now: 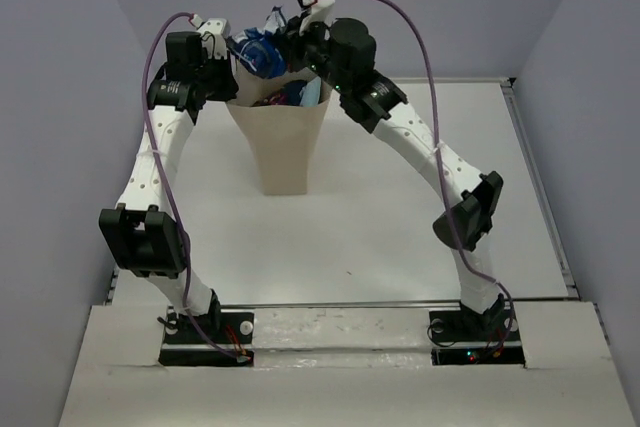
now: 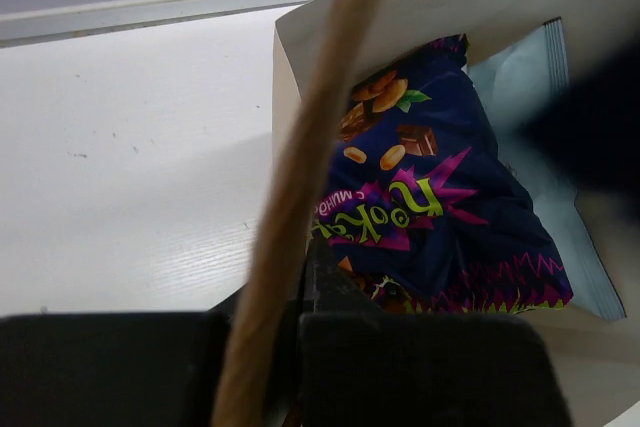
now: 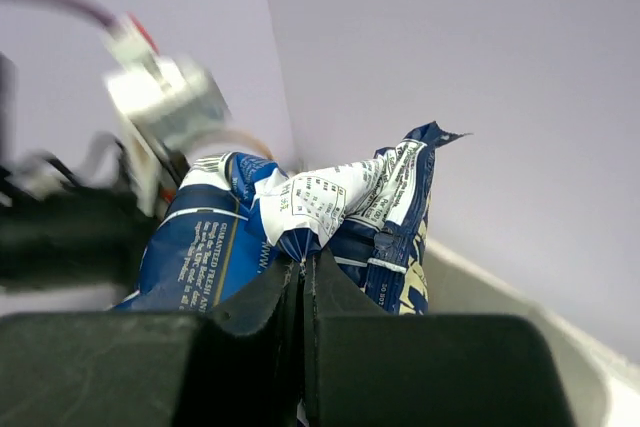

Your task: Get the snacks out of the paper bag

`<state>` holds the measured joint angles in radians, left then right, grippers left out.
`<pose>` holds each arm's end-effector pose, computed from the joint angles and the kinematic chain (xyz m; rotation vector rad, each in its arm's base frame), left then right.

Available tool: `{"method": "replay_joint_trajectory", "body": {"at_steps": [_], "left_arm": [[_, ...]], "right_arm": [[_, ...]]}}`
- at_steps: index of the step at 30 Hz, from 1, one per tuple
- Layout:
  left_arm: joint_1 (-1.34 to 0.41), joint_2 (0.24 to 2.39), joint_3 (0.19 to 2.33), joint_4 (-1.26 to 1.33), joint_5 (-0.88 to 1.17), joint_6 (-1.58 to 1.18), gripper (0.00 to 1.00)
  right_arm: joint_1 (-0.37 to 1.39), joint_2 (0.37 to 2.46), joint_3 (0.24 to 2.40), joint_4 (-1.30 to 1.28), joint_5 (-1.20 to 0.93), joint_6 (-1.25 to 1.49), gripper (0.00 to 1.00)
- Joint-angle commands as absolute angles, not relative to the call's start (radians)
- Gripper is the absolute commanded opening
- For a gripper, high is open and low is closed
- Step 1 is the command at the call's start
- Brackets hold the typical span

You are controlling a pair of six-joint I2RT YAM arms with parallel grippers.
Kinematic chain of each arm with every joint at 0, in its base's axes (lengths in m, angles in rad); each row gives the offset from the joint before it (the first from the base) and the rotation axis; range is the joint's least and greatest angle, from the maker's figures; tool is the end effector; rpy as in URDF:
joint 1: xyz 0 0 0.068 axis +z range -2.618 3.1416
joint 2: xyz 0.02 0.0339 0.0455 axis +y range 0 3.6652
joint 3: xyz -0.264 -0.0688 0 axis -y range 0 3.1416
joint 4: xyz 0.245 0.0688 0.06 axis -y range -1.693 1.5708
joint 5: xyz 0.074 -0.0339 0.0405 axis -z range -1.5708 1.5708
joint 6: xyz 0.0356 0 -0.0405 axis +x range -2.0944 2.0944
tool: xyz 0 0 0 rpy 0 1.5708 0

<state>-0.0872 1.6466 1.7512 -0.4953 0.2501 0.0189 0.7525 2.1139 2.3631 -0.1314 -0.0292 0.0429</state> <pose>0.3755 -0.0417 0.4207 0.2677 1.9415 -0.2900 0.3554 0.3342 0.4710 -0.5399 1.3868 0.6686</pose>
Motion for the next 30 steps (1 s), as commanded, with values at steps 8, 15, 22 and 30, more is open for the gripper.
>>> {"method": "replay_joint_trajectory", "body": {"at_steps": [8, 15, 22, 30], "left_arm": [[-0.092, 1.625, 1.850, -0.439, 0.316, 0.052, 0.07], [-0.097, 1.612, 1.825, -0.456, 0.344, 0.054, 0.05], [-0.106, 1.595, 1.845, -0.488, 0.350, 0.139, 0.00], [-0.107, 1.549, 1.847, -0.551, 0.414, 0.230, 0.00]], "right_arm": [[0.520, 1.515, 1.823, 0.042, 0.466, 0.107, 0.01], [0.374, 1.295, 1.418, 0.032, 0.549, 0.187, 0.01], [0.374, 1.330, 1.187, 0.003, 0.456, 0.294, 0.30], [0.365, 1.384, 1.238, -0.095, 0.399, 0.215, 0.74]]}}
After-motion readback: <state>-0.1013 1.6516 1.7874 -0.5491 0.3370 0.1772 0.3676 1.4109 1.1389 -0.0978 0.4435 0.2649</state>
